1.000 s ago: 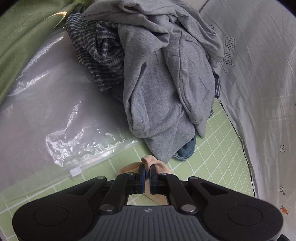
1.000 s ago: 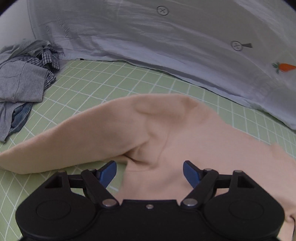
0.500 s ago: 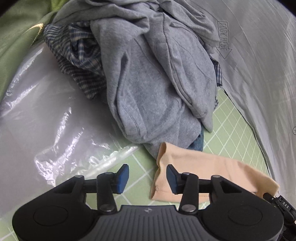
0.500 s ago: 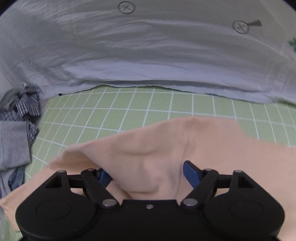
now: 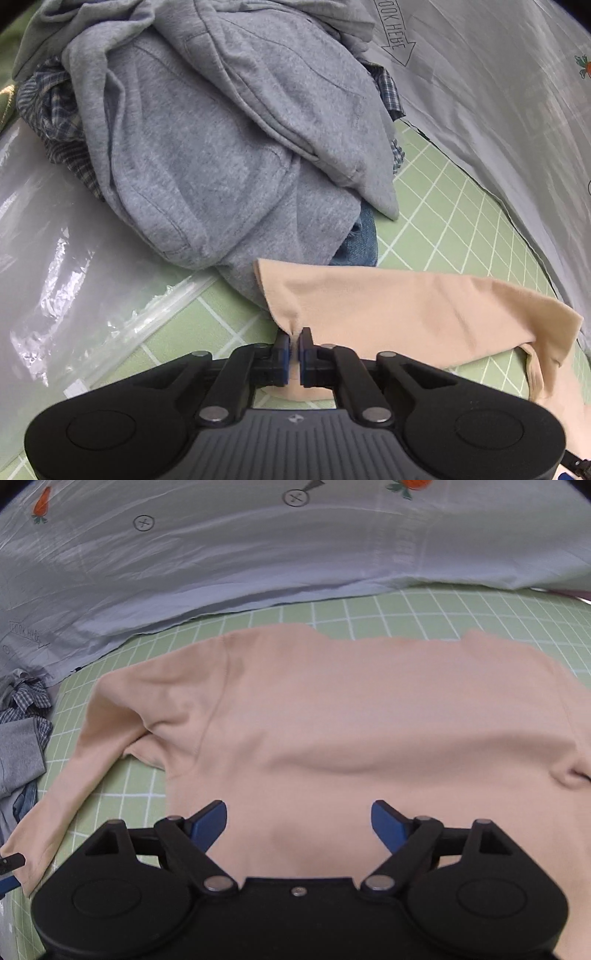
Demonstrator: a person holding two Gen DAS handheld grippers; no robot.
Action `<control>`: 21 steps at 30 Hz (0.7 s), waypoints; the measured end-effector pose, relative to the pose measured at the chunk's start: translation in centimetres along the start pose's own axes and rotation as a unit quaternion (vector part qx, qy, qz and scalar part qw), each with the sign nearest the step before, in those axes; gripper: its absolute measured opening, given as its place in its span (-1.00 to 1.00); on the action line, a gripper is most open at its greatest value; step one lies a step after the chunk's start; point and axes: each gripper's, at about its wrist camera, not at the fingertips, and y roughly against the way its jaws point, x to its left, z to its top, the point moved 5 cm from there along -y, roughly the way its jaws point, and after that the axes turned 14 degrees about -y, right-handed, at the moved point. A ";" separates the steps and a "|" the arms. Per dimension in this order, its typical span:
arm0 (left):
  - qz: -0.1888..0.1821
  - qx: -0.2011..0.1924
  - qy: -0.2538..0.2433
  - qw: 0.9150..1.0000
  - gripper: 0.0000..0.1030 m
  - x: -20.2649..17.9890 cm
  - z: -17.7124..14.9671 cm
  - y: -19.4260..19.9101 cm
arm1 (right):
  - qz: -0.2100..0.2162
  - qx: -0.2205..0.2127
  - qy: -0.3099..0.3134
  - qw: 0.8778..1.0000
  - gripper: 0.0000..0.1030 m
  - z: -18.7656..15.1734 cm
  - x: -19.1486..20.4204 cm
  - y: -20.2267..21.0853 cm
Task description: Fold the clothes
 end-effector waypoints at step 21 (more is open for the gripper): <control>-0.055 -0.017 0.129 0.990 -0.92 6.9 -8.9 13.1 | -0.015 -0.028 -0.035 0.999 0.67 -4.5 -6.7 7.0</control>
